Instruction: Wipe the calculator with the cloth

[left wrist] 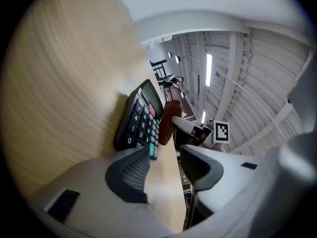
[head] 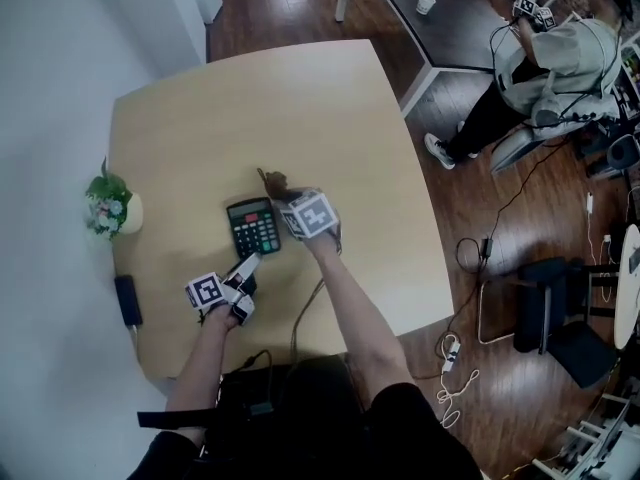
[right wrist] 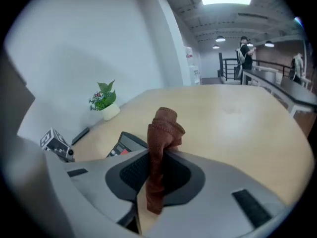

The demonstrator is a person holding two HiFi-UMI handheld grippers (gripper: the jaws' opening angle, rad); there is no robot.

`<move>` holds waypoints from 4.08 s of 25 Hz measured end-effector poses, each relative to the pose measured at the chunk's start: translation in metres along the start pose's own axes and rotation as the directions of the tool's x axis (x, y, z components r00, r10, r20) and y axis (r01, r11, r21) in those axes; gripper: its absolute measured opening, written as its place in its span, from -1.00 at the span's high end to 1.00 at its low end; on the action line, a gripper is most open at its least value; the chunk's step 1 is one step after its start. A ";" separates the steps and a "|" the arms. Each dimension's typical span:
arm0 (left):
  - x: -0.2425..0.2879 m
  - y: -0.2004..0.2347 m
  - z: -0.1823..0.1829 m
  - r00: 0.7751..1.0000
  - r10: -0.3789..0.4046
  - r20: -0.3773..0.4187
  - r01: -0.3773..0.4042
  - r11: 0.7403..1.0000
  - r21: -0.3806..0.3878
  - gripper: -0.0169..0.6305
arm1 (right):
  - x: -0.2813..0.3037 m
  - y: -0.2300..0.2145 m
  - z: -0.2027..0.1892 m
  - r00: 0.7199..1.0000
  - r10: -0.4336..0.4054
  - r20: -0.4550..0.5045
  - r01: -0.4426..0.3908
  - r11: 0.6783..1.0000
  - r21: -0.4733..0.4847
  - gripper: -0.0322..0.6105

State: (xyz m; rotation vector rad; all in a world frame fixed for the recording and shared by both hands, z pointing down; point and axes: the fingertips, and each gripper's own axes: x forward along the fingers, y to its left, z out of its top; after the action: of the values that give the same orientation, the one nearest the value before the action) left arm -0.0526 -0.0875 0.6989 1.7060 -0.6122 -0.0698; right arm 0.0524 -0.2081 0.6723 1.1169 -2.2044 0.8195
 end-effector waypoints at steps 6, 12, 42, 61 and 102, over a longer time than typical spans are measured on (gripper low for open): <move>0.003 0.001 0.002 1.000 -0.002 0.008 0.003 0.999 -0.046 0.39 | 0.004 0.026 -0.042 0.993 0.113 -0.045 -0.097 0.959 0.267 0.69; 0.001 0.003 0.001 1.000 0.007 0.006 -0.007 0.999 -0.050 0.39 | -0.032 0.077 -0.105 0.978 0.205 -0.027 -0.165 0.850 0.500 0.69; 0.000 0.003 0.003 0.999 0.022 0.028 -0.021 0.998 -0.057 0.40 | -0.065 0.110 -0.127 0.964 0.259 0.051 -0.246 0.809 0.533 0.69; -0.050 0.024 0.041 0.878 0.102 0.467 0.051 0.951 -0.305 0.31 | 0.005 0.026 -0.021 0.912 0.315 -0.264 -0.309 0.949 0.068 0.69; -0.020 -0.016 -0.045 0.994 -0.104 0.016 0.105 0.991 -0.086 0.37 | -0.054 0.073 -0.049 0.990 0.137 0.043 -0.141 0.985 0.098 0.69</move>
State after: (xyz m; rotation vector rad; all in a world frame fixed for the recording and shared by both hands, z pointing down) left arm -0.0477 -0.0372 0.6892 1.6540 -0.5206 -0.1787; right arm 0.0284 -0.1110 0.6481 1.0406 -2.3147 0.9869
